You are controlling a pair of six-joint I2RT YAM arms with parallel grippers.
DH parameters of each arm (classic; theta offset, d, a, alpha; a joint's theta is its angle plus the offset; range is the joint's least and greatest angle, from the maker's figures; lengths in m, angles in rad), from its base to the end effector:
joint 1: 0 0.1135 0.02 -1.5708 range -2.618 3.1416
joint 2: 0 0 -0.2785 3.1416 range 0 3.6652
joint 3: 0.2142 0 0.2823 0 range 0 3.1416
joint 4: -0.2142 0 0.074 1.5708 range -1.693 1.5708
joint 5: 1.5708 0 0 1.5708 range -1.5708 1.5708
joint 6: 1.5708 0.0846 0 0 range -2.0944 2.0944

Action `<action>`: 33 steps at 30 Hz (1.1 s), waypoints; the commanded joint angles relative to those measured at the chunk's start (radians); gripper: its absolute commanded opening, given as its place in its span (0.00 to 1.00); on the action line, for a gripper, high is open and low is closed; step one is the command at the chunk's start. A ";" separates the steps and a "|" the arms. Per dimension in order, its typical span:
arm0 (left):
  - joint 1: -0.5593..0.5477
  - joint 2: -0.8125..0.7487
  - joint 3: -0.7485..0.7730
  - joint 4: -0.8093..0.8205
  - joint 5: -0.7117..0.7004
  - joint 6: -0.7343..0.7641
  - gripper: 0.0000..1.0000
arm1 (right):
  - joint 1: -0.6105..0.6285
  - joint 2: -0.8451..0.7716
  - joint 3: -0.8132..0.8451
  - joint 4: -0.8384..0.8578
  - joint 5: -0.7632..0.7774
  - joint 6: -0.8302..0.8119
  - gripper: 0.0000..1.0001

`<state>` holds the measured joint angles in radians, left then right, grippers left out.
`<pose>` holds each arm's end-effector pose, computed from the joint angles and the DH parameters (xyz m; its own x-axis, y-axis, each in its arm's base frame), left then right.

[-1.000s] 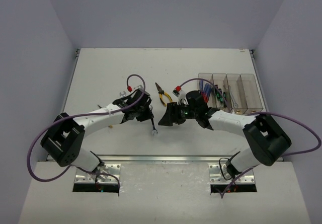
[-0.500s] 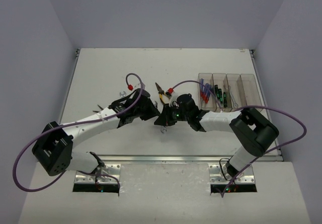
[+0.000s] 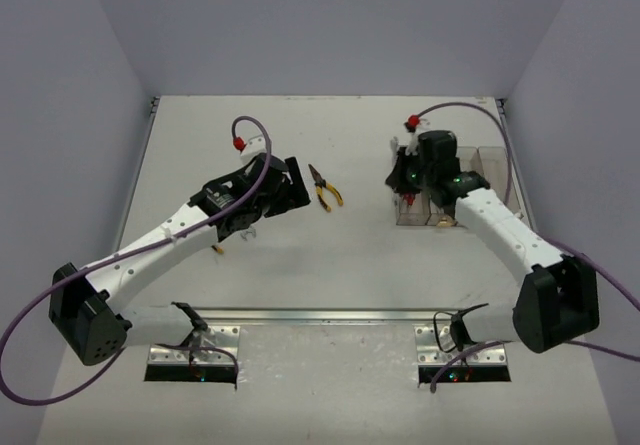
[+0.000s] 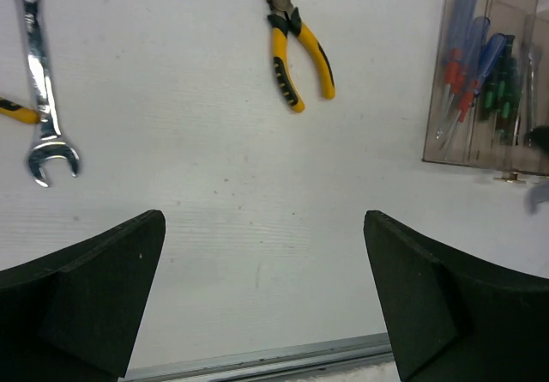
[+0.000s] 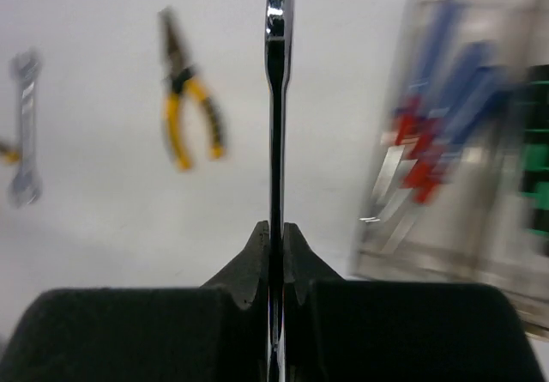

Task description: Sort the tools into containers

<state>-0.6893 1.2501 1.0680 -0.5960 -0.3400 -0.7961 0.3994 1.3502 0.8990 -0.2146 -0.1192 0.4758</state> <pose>0.2679 -0.1842 0.2789 -0.6764 -0.3156 -0.6655 -0.0959 0.9336 -0.3453 0.3257 0.1484 0.2214 -0.7222 0.1888 -0.6654 -0.1591 0.8908 0.4255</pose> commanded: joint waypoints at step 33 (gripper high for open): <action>0.233 0.045 -0.057 -0.031 0.087 0.220 1.00 | -0.457 0.210 0.454 -0.448 0.196 -0.151 0.55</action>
<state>-0.5736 1.1979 1.0317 -0.7643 -0.3593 -0.5521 -0.1661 1.7992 1.3980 -0.6985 0.1308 0.2710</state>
